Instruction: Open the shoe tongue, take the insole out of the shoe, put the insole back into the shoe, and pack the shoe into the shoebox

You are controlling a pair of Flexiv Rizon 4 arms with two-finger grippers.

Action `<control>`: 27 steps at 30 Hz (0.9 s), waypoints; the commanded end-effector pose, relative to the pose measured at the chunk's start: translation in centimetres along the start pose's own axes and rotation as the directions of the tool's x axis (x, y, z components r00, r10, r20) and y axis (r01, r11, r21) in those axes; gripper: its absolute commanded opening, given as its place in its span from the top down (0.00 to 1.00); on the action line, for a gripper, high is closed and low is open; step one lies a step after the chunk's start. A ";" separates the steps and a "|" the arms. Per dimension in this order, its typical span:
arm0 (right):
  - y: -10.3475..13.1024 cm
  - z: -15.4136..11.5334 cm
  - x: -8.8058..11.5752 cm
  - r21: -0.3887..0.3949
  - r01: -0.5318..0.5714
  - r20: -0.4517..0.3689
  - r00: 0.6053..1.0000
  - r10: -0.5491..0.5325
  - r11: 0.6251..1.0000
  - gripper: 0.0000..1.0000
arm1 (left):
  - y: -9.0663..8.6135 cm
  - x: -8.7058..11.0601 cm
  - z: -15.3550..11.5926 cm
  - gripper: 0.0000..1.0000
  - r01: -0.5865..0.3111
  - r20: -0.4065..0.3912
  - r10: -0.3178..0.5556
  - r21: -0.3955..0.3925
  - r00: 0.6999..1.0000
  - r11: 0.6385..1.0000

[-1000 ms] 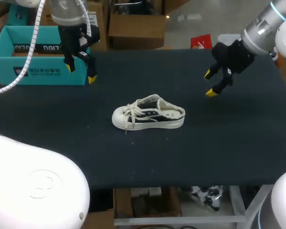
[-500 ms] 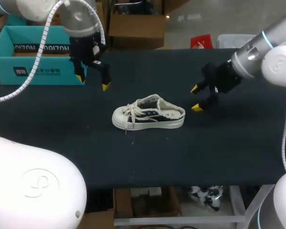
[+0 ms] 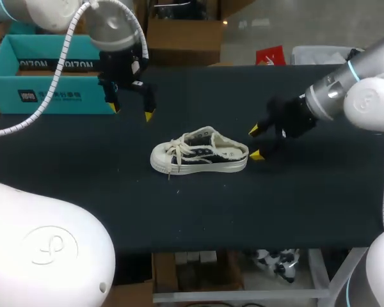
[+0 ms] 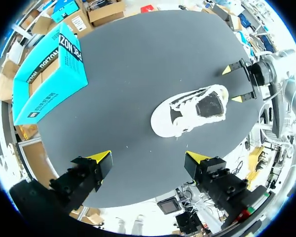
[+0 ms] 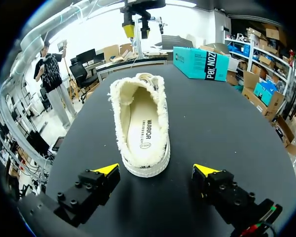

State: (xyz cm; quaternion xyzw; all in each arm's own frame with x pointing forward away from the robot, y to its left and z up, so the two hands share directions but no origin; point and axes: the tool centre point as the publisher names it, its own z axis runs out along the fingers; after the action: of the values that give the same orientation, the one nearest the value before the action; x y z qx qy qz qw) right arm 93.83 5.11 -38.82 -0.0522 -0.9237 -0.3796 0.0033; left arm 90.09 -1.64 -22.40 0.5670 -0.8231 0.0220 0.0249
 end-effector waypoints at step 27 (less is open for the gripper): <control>-0.3 5.1 0.7 -0.157 -0.020 -0.018 1.000 0.018 0.987 0.00 | -1.5 5.3 4.6 0.00 0.132 -0.008 -0.132 -0.009 0.991 0.991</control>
State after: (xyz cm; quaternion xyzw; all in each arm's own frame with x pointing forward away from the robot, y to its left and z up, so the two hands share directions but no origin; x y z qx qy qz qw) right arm 92.96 8.47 -41.99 -0.0612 -0.8942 -0.4435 0.0087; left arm 89.16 -6.82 -26.22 0.6184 -0.7848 0.0239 0.0329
